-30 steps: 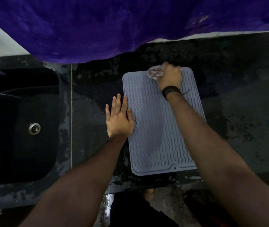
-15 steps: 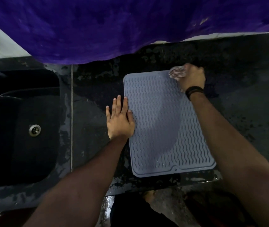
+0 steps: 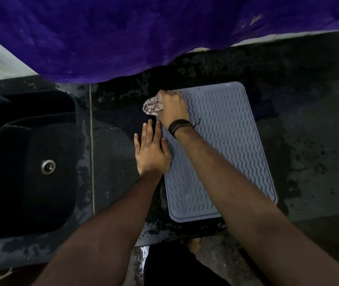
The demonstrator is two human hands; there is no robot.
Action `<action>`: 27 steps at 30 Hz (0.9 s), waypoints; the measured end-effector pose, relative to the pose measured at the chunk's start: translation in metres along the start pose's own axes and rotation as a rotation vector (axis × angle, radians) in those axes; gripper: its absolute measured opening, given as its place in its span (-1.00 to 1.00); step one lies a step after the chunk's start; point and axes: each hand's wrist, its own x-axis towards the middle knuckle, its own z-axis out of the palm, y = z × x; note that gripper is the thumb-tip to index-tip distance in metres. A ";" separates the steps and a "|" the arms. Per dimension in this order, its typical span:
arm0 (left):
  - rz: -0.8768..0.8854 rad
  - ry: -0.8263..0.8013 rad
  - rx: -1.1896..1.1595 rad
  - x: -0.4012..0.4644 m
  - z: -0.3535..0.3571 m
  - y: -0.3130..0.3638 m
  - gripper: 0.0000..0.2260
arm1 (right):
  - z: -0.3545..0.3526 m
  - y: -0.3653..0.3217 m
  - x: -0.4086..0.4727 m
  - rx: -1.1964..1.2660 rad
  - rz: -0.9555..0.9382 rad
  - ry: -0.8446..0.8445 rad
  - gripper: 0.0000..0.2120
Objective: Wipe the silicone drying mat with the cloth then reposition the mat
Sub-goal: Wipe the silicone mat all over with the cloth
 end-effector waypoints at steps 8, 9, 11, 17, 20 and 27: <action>0.000 0.013 -0.020 -0.002 0.001 0.000 -0.49 | -0.053 0.142 0.010 -0.143 0.211 0.084 -0.72; 0.002 0.016 -0.021 -0.002 0.001 0.000 -0.49 | -0.060 0.158 0.009 -0.148 0.270 0.101 -0.70; 0.007 0.022 -0.021 -0.002 0.002 0.000 -0.49 | -0.069 0.176 0.007 -0.143 0.378 0.132 -0.67; 0.011 0.017 -0.021 -0.002 0.001 0.001 -0.48 | -0.049 0.107 0.021 -0.029 0.337 0.129 -0.71; 0.011 0.006 -0.014 0.000 0.000 0.000 -0.48 | -0.018 0.037 0.016 0.087 0.117 0.030 -0.71; 0.004 0.005 -0.013 -0.001 0.001 -0.001 -0.49 | -0.013 0.053 0.018 -0.054 0.017 0.001 -0.69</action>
